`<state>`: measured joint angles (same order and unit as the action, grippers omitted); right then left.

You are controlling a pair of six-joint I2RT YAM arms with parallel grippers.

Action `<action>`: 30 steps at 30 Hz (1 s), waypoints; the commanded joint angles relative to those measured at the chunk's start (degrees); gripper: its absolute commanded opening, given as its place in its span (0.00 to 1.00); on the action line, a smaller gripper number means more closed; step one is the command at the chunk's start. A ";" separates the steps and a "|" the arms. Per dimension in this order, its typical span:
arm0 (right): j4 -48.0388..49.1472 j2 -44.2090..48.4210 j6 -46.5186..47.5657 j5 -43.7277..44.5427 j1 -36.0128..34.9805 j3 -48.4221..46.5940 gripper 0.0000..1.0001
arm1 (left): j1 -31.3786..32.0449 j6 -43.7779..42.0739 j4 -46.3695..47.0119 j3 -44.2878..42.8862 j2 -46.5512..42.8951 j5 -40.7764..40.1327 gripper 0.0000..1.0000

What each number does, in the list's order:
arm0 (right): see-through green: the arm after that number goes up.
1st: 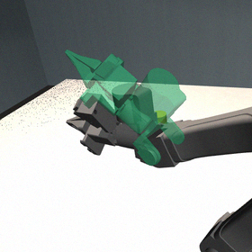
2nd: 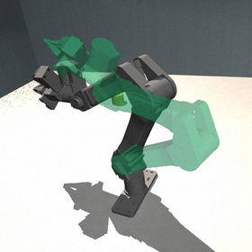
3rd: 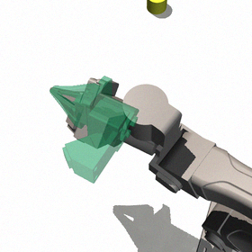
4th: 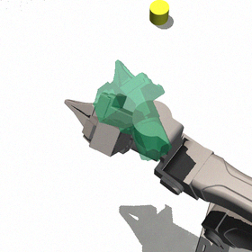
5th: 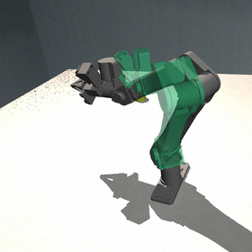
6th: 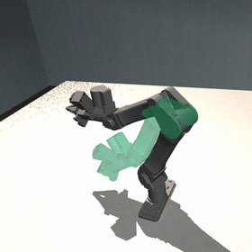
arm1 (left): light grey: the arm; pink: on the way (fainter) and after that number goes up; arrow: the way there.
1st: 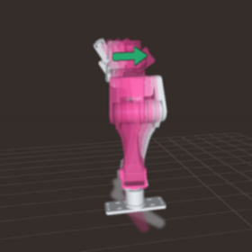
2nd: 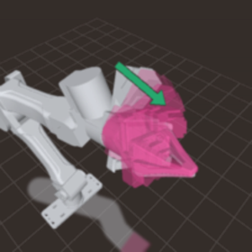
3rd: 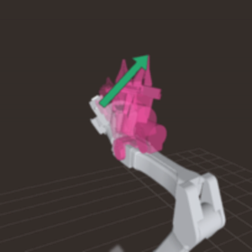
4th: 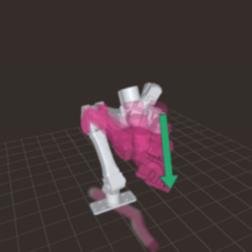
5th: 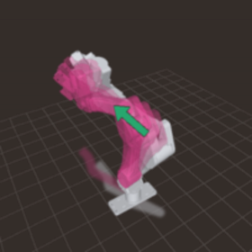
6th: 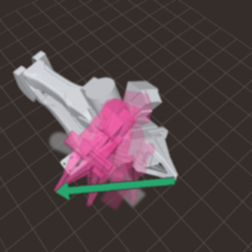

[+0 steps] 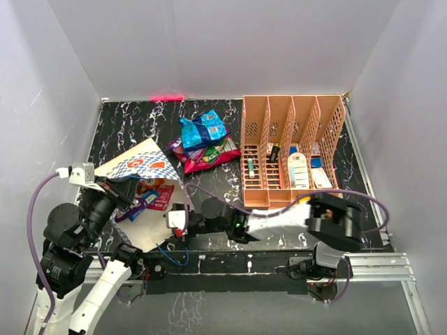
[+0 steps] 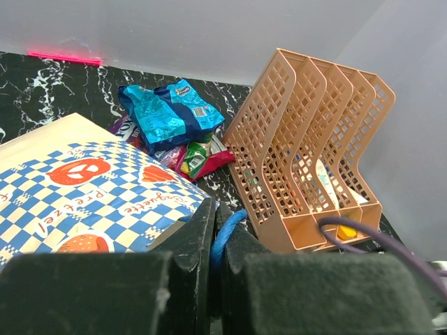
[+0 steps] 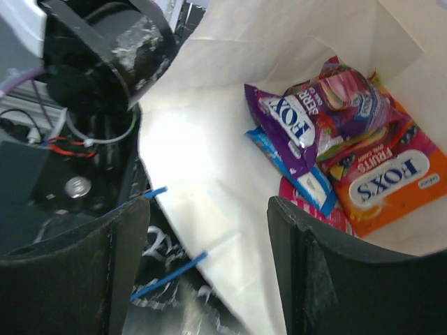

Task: Take the snacks out of the paper bag
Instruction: Adjust the paper bag at the center of the board, then take out the snack from the paper bag.

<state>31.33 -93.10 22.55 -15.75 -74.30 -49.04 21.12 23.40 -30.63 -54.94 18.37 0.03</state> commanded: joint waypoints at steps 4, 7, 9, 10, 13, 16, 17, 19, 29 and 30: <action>21.04 -17.80 3.98 11.95 -0.62 -14.99 0.62 | 0.19 -0.35 -0.78 -3.13 1.09 1.20 0.00; 22.59 -24.58 5.76 14.82 -0.23 -20.94 0.59 | 0.16 -0.50 -0.96 -3.38 1.15 1.72 0.00; 22.68 -28.93 4.75 14.25 0.61 -24.63 0.60 | 0.16 -0.55 -1.11 -3.14 0.83 1.89 0.00; 22.30 -30.56 4.17 13.28 1.10 -26.34 0.60 | 0.15 -0.59 -1.24 -3.06 0.61 2.01 0.00; 21.25 -34.92 3.56 11.65 2.11 -30.46 0.62 | 0.15 -1.11 -1.97 -3.14 0.11 1.60 0.00; 18.66 -38.63 2.94 9.11 3.13 -34.82 0.63 | 0.15 -1.63 -2.69 -3.17 -0.08 1.87 0.00; 18.41 -39.95 2.84 8.32 3.40 -35.59 0.63 | 0.19 -1.76 -2.75 -3.09 -0.15 1.97 0.00; 18.23 -41.54 3.18 7.33 3.84 -36.70 0.65 | 0.17 -2.07 -2.93 -3.15 -0.26 1.94 0.00; 12.31 -49.77 2.52 5.73 5.76 -47.11 0.68 | 0.15 -3.36 -2.57 -3.09 -0.38 1.10 0.00; 11.77 -50.41 2.51 5.57 5.91 -48.18 0.67 | 0.15 -3.31 -2.63 -3.07 -0.36 0.67 0.00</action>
<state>43.44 -141.62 25.45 -8.64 -69.01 -91.61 21.12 20.80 -33.95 -56.45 18.37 0.69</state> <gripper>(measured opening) 0.686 0.007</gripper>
